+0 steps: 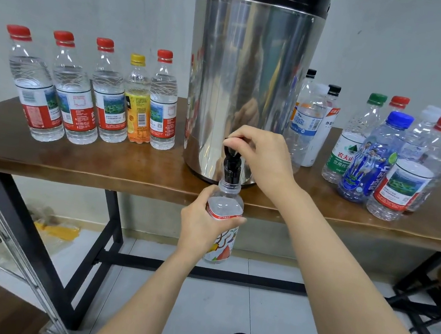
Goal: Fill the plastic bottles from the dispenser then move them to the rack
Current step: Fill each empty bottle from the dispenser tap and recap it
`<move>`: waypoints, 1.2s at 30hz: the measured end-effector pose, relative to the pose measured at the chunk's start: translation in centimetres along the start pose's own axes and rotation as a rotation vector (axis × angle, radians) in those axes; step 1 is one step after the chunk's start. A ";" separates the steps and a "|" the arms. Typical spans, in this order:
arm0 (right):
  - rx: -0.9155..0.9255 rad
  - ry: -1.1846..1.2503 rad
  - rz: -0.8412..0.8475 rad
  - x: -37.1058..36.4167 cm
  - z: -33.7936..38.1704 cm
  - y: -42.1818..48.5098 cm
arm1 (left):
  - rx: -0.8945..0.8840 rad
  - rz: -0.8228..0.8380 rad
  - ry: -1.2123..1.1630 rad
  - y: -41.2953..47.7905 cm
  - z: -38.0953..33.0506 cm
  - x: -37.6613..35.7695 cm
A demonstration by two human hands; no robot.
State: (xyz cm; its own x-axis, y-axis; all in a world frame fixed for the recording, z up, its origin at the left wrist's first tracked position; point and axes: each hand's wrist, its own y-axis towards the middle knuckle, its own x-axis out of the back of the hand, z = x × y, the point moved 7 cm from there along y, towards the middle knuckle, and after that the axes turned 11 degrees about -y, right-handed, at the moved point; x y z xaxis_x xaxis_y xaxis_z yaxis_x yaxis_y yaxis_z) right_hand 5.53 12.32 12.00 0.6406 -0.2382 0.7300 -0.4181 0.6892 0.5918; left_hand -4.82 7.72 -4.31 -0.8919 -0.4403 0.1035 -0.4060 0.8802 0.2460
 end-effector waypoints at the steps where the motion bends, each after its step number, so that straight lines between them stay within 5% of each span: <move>1: -0.029 0.096 0.018 -0.2 -0.5 -0.2 | -0.003 0.001 0.001 0.0 0.0 0.0; 5: -0.193 0.337 -0.136 1.0 -4.2 -1.7 | -0.009 0.016 0.000 0.0 -0.1 0.1; 8: -0.319 0.219 -0.258 1.8 -8.7 -3.1 | 0.014 0.026 -0.004 0.1 0.0 0.0; 11: -0.384 -0.141 -0.067 0.1 -13.1 -4.0 | 0.027 0.025 -0.003 0.1 0.0 -0.1; 15: -0.446 -0.324 0.289 -3.2 -15.9 -6.0 | 0.033 0.019 -0.004 0.0 0.0 -0.1; 22: -0.469 -0.406 0.424 -4.3 -16.2 -7.0 | 0.018 0.026 0.022 -0.6 0.2 0.1; 32: -0.421 -0.214 0.297 -4.2 -14.9 -7.8 | -0.058 -0.006 0.121 -2.3 0.7 1.8; 36: -0.331 -0.024 0.094 -1.9 -11.5 -7.6 | -0.025 -0.031 0.064 -3.1 -0.1 3.4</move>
State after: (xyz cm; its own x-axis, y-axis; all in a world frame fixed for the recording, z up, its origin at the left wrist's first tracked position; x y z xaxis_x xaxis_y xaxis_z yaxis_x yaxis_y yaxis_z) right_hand 14.87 15.46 2.16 0.5926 -0.1765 0.7859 -0.2405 0.8924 0.3818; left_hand -6.62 3.47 -4.66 -0.8639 -0.4787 0.1563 -0.4277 0.8613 0.2742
